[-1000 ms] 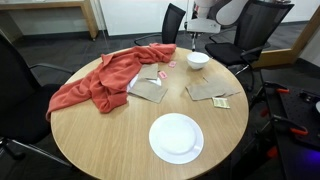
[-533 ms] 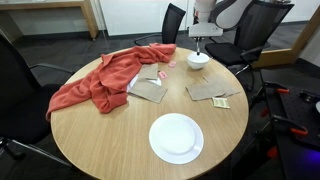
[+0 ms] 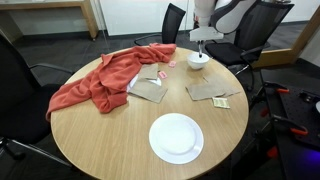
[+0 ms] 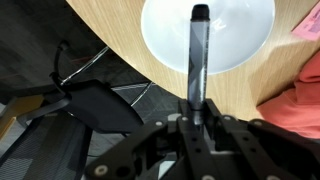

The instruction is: Take the marker from the white bowl and put it on the table, then return it to the white bowl

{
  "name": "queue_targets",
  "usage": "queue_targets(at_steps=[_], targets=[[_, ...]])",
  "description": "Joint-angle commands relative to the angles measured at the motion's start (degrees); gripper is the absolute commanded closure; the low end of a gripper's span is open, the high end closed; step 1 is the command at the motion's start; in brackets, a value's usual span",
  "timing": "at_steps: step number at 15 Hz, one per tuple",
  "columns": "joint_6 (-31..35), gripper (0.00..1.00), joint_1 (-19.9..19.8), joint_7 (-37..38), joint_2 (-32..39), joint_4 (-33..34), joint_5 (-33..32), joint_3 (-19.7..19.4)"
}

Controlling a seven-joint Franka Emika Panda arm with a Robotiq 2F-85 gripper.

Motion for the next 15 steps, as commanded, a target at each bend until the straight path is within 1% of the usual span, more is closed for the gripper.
queue_targets(at_steps=[1,2,3,6,8,9,10,15], targets=[[-0.2,0.56,0.0,1.7,1.1,0.4,-0.2,0.3],[-0.2,0.55,0.1,1.8,1.3,0.4,-0.1,0.4],[-0.1,0.50,0.0,1.7,1.4,0.3,0.0,0.5],[-0.1,0.26,0.0,1.7,1.7,0.3,0.2,0.4],[0.2,0.13,0.5,1.8,1.5,-0.1,0.2,0.0],[0.4,0.05,0.7,1.8,1.3,-0.2,0.1,-0.2],[0.6,0.00,1.0,1.8,0.9,-0.4,0.0,-0.5],[1.7,0.00,3.1,2.1,0.1,-1.2,-0.3,-2.5]])
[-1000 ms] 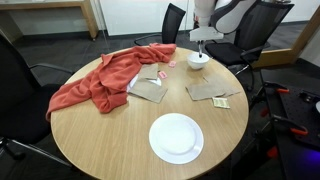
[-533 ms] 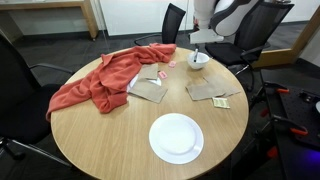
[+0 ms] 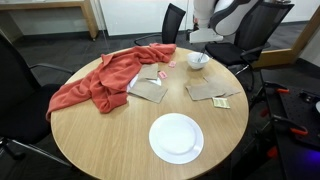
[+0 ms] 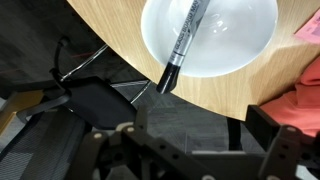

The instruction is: Take the marker from the white bowl and put it on the table, then return it to the white bowl

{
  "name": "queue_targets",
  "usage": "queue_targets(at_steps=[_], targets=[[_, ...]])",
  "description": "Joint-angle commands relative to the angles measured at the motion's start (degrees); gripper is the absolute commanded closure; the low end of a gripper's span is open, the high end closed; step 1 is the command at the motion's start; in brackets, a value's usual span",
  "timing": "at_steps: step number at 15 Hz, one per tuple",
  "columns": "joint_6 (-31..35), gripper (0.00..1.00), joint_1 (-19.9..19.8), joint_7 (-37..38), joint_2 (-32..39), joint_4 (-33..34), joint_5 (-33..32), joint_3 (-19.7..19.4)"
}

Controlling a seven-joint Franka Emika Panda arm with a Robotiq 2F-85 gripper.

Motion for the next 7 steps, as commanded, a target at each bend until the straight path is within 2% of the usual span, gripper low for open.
queue_targets(at_steps=[1,4,5,7], targets=[[1.4,0.00,2.6,2.1,-1.4,-1.4,-0.4,-2.4],[1.8,0.00,3.6,2.2,-1.7,-1.8,-0.4,-3.3],[0.4,0.00,1.6,1.0,0.0,0.1,0.0,-1.5],[0.5,0.00,2.0,1.0,-0.1,0.1,0.0,-1.8]])
